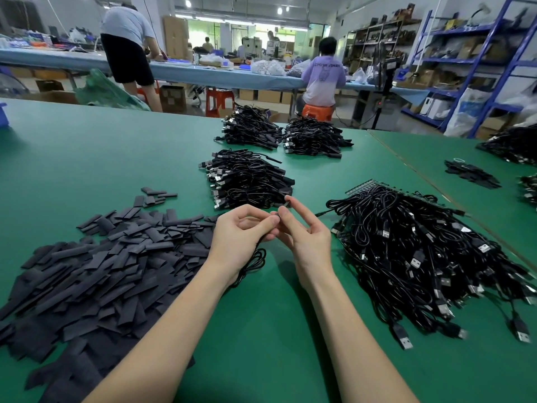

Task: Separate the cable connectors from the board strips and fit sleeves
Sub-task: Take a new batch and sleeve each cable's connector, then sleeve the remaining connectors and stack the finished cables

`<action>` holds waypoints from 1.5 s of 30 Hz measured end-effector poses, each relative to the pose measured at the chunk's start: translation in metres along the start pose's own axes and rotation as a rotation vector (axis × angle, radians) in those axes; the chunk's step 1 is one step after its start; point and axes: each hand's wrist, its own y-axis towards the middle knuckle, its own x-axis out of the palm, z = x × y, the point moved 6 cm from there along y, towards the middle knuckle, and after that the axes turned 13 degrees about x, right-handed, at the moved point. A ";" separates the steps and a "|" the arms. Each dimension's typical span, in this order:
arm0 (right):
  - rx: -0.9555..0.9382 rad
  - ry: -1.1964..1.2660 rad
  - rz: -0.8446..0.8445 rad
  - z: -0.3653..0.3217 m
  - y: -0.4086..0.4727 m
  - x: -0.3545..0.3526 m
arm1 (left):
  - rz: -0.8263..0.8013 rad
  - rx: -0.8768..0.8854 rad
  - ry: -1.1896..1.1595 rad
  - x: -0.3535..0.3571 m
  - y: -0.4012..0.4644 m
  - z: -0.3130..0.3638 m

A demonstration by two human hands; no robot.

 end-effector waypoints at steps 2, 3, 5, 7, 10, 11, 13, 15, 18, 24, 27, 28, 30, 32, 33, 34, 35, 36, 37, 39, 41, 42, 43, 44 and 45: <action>0.006 0.005 0.002 0.001 0.001 -0.002 | -0.008 0.002 0.026 0.001 -0.001 0.001; 0.010 0.006 0.001 0.001 0.001 -0.002 | -0.019 0.010 0.047 0.002 -0.001 0.003; -0.002 -0.004 0.009 -0.003 0.002 -0.005 | -0.078 0.029 0.134 0.002 0.002 0.009; -0.025 0.022 0.057 -0.009 0.005 -0.013 | -0.236 0.024 0.357 -0.001 0.005 0.014; -0.048 0.140 0.176 -0.015 0.008 -0.031 | -0.514 -0.042 0.719 -0.006 0.000 0.011; -0.057 0.157 0.199 -0.016 0.009 -0.035 | -0.539 -0.051 0.748 -0.007 -0.002 0.009; -0.075 0.154 0.220 -0.018 0.010 -0.039 | -0.520 -0.025 0.767 -0.008 -0.004 0.009; -0.087 0.146 0.245 -0.018 0.011 -0.040 | -0.502 0.028 0.799 -0.007 -0.003 0.012; -0.072 0.079 0.323 -0.016 0.014 -0.045 | -0.459 0.132 0.872 -0.008 0.008 0.020; 0.028 -0.219 0.368 -0.003 0.023 -0.047 | -0.307 0.406 1.093 0.005 0.078 0.057; 0.040 -0.311 0.353 0.000 0.024 -0.044 | -0.260 0.474 1.184 0.016 0.131 0.073; 0.039 -0.320 0.348 0.000 0.024 -0.044 | -0.249 0.471 1.213 0.016 0.146 0.073; 0.037 -0.329 0.340 0.000 0.026 -0.045 | -0.264 0.406 1.283 0.009 0.167 0.058; 0.038 -0.335 0.330 0.000 0.026 -0.044 | -0.316 0.312 1.356 -0.002 0.174 0.036; 0.039 -0.343 0.325 0.000 0.026 -0.044 | -0.326 0.287 1.368 -0.007 0.174 0.026; 0.040 -0.355 0.322 0.000 0.027 -0.043 | -0.322 0.276 1.359 -0.012 0.173 0.020; 0.040 -0.368 0.318 0.000 0.027 -0.042 | -0.313 0.278 1.344 -0.014 0.172 0.017; 0.037 -0.383 0.315 0.000 0.027 -0.041 | -0.303 0.291 1.334 -0.016 0.170 0.016; 0.033 -0.402 0.311 0.000 0.027 -0.040 | -0.292 0.312 1.334 -0.016 0.168 0.017; 0.029 -0.441 0.305 0.001 0.026 -0.038 | -0.254 0.366 1.326 -0.015 0.159 0.022; 0.027 -0.459 0.300 0.001 0.024 -0.038 | -0.188 0.431 1.256 -0.013 0.143 0.029; 0.030 -0.461 0.298 0.001 0.024 -0.038 | -0.160 0.459 1.201 -0.009 0.131 0.033; 0.035 -0.459 0.298 0.000 0.023 -0.038 | -0.147 0.481 1.139 -0.003 0.117 0.034; 0.040 -0.457 0.301 0.000 0.023 -0.037 | -0.150 0.492 1.077 0.005 0.102 0.033; 0.045 -0.458 0.307 -0.001 0.022 -0.037 | -0.158 0.483 1.011 0.013 0.085 0.028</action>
